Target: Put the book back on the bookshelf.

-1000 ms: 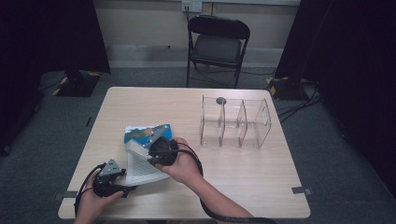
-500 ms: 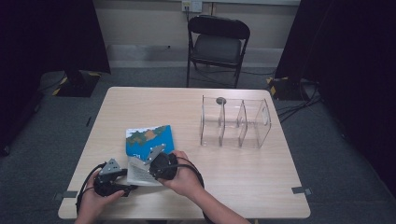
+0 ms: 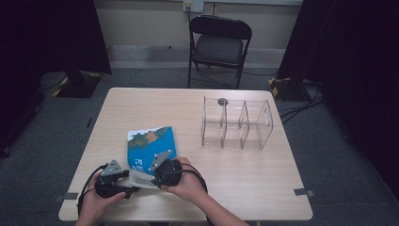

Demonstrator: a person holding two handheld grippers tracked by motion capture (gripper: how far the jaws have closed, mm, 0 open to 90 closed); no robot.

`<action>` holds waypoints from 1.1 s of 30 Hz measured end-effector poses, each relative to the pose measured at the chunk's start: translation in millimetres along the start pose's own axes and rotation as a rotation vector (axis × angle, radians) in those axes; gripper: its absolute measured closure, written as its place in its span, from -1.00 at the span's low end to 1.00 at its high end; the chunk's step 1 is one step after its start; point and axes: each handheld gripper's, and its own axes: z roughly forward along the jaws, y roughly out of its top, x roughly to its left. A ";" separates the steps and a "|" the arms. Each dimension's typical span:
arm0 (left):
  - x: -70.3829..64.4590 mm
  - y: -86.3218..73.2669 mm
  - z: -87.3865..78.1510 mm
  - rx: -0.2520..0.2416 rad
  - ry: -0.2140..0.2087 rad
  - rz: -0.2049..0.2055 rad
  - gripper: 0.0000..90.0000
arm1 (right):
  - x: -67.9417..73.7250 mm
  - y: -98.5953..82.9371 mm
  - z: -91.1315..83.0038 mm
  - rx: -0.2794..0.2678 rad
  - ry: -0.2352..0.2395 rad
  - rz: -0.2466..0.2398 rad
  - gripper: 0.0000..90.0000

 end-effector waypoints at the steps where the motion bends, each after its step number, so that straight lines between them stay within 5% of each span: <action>1: 0.0 0.1 0.0 0.001 0.000 -0.001 -0.50 | 0.5 -1.2 1.0 -0.002 0.006 -0.001 0.34; 4: -0.6 0.9 -0.2 0.020 0.009 0.025 -0.50 | 1.6 -3.5 3.0 -0.004 0.030 -0.003 0.17; 9: -1.2 0.8 0.1 0.016 0.005 0.023 -0.50 | -7.4 -12.1 2.9 -0.068 0.106 0.072 0.03; 13: -0.6 1.6 -0.4 0.029 0.002 0.028 -0.50 | -6.6 -16.9 5.1 -0.096 0.116 0.041 -0.20; 17: -2.0 2.7 -0.7 0.025 0.007 0.014 -0.49 | 3.4 -14.4 11.7 -0.083 0.049 -0.029 -0.43; 18: -1.1 3.7 -1.8 0.035 0.009 0.037 -0.49 | 6.0 -14.2 13.8 -0.082 0.024 -0.054 -0.46; 23: -2.0 6.3 -3.1 0.023 0.007 0.026 -0.49 | 11.3 -16.3 24.4 -0.116 -0.066 -0.145 -0.50; 33: -2.7 10.7 -5.2 0.026 0.009 0.026 -0.49 | 17.0 -15.4 37.1 -0.141 -0.165 -0.205 -0.52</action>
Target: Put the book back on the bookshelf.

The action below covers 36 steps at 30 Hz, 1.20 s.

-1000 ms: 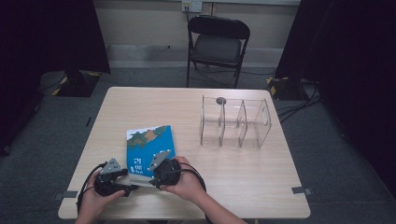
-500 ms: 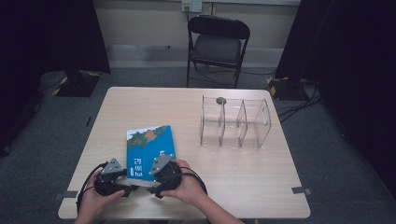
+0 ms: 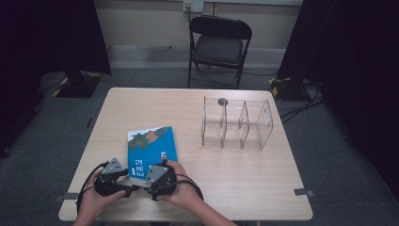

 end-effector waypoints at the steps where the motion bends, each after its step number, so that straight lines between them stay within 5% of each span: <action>1: 0.1 0.3 -0.1 0.002 0.001 0.003 -0.49 | 0.3 -0.6 1.0 -0.010 -0.002 0.007 -0.51; 12: 0.7 0.2 0.0 0.002 -0.010 -0.007 -0.49 | -0.6 -3.9 1.6 -0.040 -0.018 0.001 -0.39; 18: 4.5 -0.7 0.5 -0.026 -0.026 -0.033 -0.49 | 1.1 -0.1 -3.4 -0.022 -0.028 0.002 -0.13; 25: 6.9 -1.5 -2.0 -0.057 -0.016 -0.013 -0.42 | -0.1 3.9 -8.0 -0.007 -0.035 0.012 0.09; 36: 9.4 -9.6 0.3 -0.016 0.026 0.052 -0.58 | -4.4 8.7 -15.7 0.037 -0.027 0.037 0.20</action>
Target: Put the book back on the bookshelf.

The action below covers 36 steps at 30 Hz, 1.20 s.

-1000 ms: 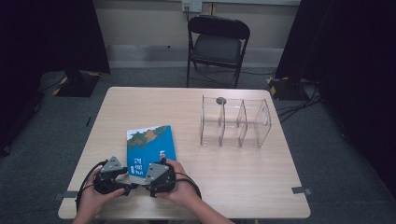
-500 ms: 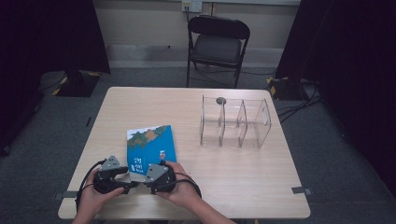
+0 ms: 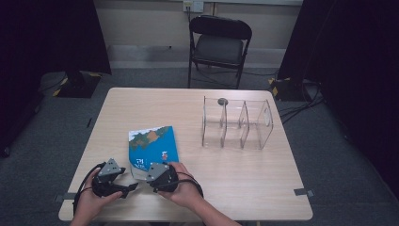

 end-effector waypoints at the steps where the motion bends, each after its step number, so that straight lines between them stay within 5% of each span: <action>1: 0.7 0.6 0.2 0.005 -0.004 0.022 -0.58 | -0.5 0.6 -0.4 0.005 0.004 0.002 0.20; 16: -0.1 -2.5 3.8 0.030 0.012 0.063 -0.64 | -21.2 14.1 -26.3 0.009 0.024 0.058 0.30; 20: -0.8 -4.2 5.7 0.005 -0.003 0.029 -0.66 | -28.4 18.1 -34.4 0.019 0.033 0.062 0.32; 36: 3.3 -9.7 5.9 -0.026 -0.014 0.035 -0.70 | -45.1 33.9 -54.5 0.028 0.065 0.114 0.35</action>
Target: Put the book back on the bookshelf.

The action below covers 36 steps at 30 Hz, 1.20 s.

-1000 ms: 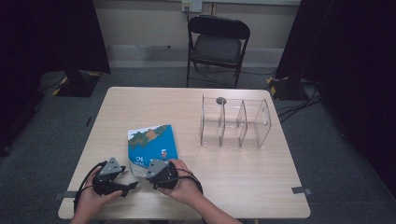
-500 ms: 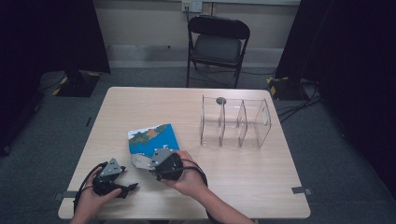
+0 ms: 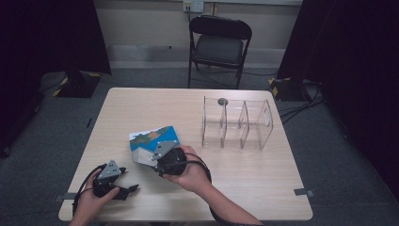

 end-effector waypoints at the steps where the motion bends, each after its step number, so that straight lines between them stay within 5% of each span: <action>1: 0.1 0.0 0.0 0.000 -0.001 0.000 -0.70 | -0.6 0.4 -0.9 -0.001 0.002 -0.001 0.35; 36: -2.0 1.9 3.4 0.010 -0.006 0.007 -0.88 | -17.9 27.6 -47.3 0.104 0.094 0.085 0.36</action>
